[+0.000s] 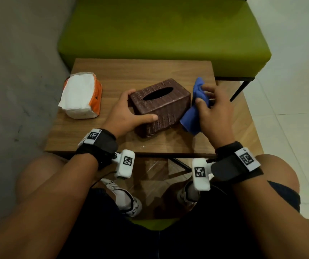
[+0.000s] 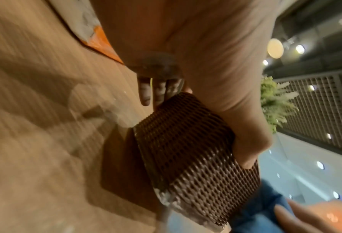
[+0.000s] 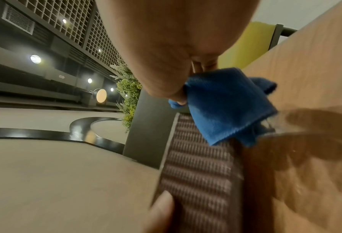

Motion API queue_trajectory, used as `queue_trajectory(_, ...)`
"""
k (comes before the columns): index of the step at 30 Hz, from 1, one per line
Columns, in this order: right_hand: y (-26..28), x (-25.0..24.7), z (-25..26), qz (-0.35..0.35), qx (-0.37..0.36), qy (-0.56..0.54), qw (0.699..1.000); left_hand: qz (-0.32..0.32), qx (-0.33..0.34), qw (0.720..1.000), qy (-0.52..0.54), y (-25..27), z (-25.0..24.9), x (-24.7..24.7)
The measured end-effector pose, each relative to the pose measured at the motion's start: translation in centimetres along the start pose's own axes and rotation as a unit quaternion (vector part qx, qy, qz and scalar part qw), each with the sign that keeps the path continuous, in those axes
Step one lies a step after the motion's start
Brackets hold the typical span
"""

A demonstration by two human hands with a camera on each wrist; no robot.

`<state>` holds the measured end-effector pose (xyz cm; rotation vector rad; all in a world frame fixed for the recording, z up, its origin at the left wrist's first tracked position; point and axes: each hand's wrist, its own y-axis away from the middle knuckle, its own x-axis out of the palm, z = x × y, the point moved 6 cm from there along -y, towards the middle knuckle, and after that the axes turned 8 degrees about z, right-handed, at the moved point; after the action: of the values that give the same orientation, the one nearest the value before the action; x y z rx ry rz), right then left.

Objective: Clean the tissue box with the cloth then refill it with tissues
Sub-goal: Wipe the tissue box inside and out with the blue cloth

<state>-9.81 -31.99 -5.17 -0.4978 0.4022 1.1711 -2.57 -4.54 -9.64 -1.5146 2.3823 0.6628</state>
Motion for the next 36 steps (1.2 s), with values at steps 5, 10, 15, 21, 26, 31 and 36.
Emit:
queue_trajectory(5,1.7,3.3,3.1,-0.018,-0.088,0.048,0.995,-0.007,-0.059,0.993,0.104,-1.6,0.1,-0.9)
queue_trajectory(10,4.3,7.6,8.0,0.099,-0.241,0.150,0.954,0.010,-0.073,0.987,0.142,-2.3,0.4,-1.8)
queue_trajectory(15,-0.1,3.2,6.5,0.003,-0.157,0.155,0.975,0.033,-0.066,0.979,0.189,-1.4,0.3,-2.0)
queue_trajectory(21,4.3,7.4,10.1,0.133,-0.227,0.216,0.940,0.035,-0.059,0.978,0.196,-1.1,-0.3,-1.4)
queue_trajectory(26,-0.3,2.7,6.8,0.020,-0.138,0.179,0.974,0.036,-0.046,0.978,0.200,-0.8,0.2,-1.9)
queue_trajectory(31,3.9,7.1,10.6,0.118,-0.228,0.200,0.946,0.043,-0.036,0.978,0.199,-1.5,0.0,-1.7)
queue_trajectory(36,-0.9,2.5,6.9,-0.004,-0.145,0.132,0.980,0.034,-0.028,0.979,0.199,-1.1,0.5,-2.4)
